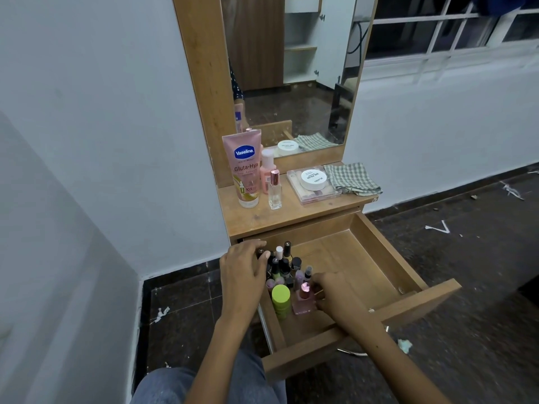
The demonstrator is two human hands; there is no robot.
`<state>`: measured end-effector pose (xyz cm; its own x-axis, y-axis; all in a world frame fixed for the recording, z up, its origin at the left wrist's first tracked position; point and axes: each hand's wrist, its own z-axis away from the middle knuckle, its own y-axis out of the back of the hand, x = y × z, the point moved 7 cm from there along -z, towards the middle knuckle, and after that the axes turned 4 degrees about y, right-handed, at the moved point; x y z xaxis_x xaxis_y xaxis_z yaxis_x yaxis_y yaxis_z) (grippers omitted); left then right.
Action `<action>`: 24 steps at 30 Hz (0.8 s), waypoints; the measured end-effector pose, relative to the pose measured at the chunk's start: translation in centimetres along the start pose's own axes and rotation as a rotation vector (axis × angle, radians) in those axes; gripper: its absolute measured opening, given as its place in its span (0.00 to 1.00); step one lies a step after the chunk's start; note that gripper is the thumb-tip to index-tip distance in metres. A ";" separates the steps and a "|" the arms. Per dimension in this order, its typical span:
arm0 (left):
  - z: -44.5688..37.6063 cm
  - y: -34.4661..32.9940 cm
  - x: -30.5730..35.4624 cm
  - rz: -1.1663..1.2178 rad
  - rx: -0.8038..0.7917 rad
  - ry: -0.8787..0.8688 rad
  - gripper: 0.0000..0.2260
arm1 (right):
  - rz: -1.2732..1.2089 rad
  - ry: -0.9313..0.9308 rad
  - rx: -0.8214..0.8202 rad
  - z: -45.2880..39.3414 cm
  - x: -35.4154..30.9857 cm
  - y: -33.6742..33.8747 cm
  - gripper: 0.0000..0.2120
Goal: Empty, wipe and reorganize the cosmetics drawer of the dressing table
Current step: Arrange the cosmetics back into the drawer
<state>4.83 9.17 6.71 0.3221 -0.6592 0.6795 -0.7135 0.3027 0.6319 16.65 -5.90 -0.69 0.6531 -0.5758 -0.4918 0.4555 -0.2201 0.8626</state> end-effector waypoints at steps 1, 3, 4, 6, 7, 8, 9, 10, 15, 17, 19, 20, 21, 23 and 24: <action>-0.1 0.0 0.2 -0.012 0.003 -0.008 0.08 | 0.026 -0.008 -0.004 0.1 0.1 0.2 0.12; -0.7 0.2 0.8 -0.023 0.020 -0.036 0.08 | 0.048 -0.027 0.015 0.2 0.1 1.3 0.14; -1.1 0.2 1.2 -0.027 0.030 -0.054 0.08 | 0.044 -0.025 0.052 0.2 -0.1 2.3 0.13; -2.0 0.1 1.8 -0.043 0.036 -0.076 0.08 | 0.018 0.015 0.157 -0.4 -1.3 4.8 0.10; -2.5 -0.1 2.1 -0.058 0.029 -0.079 0.09 | -0.037 0.038 0.223 -1.0 -2.2 6.0 0.08; -2.9 -0.4 2.3 -0.081 0.018 -0.074 0.10 | -0.115 0.053 0.291 -1.8 -3.0 7.2 0.08; -3.2 -0.6 2.3 -0.113 0.002 -0.061 0.12 | -0.204 0.059 0.358 -2.7 -3.8 8.2 0.08; -3.4 -0.9 2.3 -0.160 -0.020 -0.048 0.14 | -0.288 0.050 0.414 -4.0 -4.4 8.8 0.11; -2.2 -2.9 0.7 -0.508 -0.208 -0.088 0.23 | -0.419 -0.024 0.554 -10.5 -6.3 9.5 0.23; -1.6 -3.7 -0.4 -0.597 -0.279 -0.055 0.26 | -0.384 -0.012 0.605 -12.0 -7.3 9.6 0.24; -1.5 -3.9 -1.0 -0.629 -0.295 -0.038 0.33 | -0.322 -0.014 0.642 -12.9 -8.0 9.7 0.23; -1.5 -3.9 -1.0 -0.630 -0.301 -0.036 0.37 | -0.295 -0.016 0.660 -13.2 -8.1 9.7 0.20; -1.6 -3.9 -1.1 -0.635 -0.314 -0.034 0.40 | -0.276 -0.014 0.676 -13.4 -8.2 9.8 0.17; -1.7 -3.8 -1.3 -0.657 -0.336 -0.019 0.41 | -0.266 0.000 0.686 -13.5 -7.9 10.1 0.12; -1.8 -3.6 -1.1 -0.662 -0.337 -0.015 0.39 | -0.273 0.010 0.680 -13.3 -7.6 10.2 0.11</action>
<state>8.15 10.06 4.31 0.6085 -0.7854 0.1131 -0.1427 0.0319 0.9893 24.35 6.66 10.30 0.5771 -0.4240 -0.6980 0.1287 -0.7968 0.5904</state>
